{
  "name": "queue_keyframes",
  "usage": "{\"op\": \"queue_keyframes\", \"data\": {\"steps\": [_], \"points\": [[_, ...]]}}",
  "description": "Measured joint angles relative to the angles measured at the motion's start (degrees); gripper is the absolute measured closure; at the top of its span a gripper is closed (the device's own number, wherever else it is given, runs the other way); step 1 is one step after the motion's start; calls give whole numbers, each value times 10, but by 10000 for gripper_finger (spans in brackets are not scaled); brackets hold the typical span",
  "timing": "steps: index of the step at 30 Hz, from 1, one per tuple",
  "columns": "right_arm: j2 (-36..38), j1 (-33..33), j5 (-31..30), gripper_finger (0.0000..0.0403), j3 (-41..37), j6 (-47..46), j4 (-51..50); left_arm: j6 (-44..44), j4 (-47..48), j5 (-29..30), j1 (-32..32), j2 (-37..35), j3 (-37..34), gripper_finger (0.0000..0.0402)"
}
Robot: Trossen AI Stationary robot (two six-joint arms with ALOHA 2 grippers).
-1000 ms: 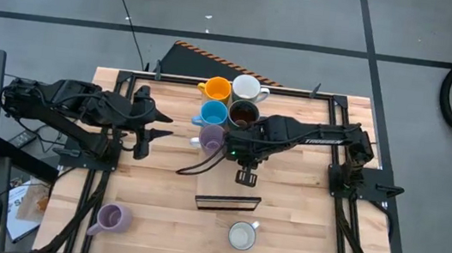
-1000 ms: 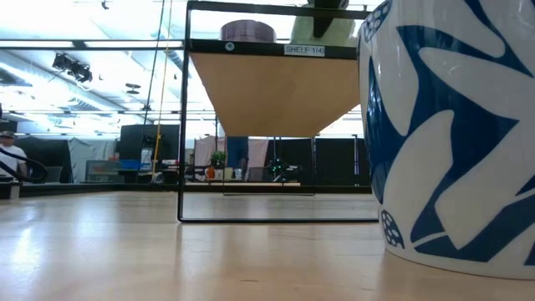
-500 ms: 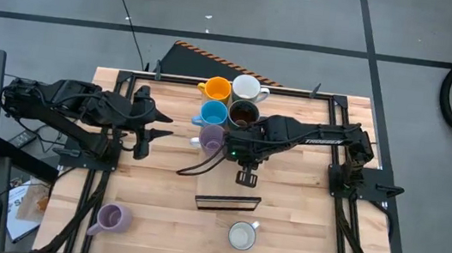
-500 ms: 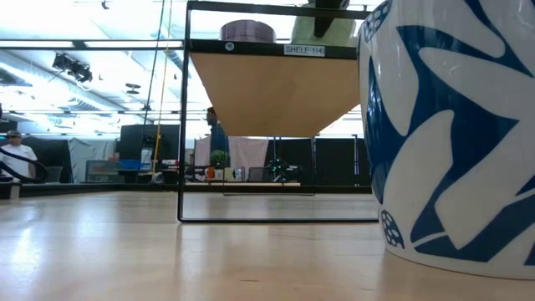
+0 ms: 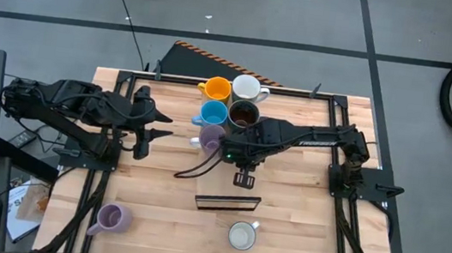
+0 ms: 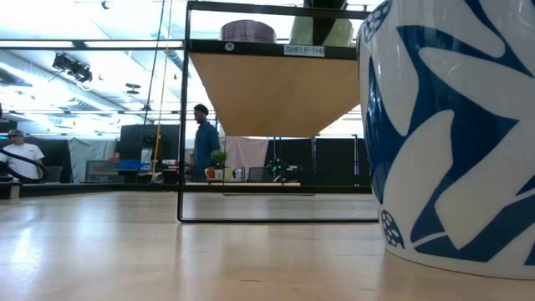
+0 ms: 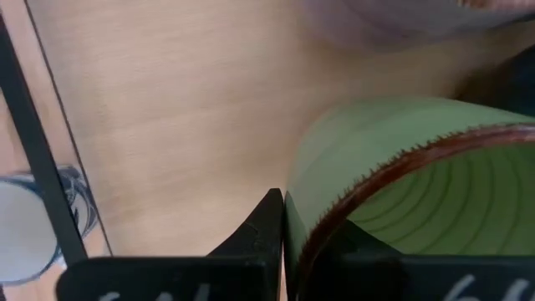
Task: Place coffee mugs
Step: Put the green mug on the shelf, then put the white mug on the shelf
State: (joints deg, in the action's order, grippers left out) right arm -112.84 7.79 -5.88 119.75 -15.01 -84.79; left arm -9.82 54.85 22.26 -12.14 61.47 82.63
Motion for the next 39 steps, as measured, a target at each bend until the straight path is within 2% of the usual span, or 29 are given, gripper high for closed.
{"op": "queue_keyframes", "data": {"steps": [17,26,39], "points": [[-3,0,-14,311,0,-19,-21,0,4,0,0,0,0,241],[-3,0,-20,306,13,-43,-44,0,4,0,0,0,0,241],[-3,0,-35,288,18,-14,-43,-14,3,0,0,0,0,241]]}}
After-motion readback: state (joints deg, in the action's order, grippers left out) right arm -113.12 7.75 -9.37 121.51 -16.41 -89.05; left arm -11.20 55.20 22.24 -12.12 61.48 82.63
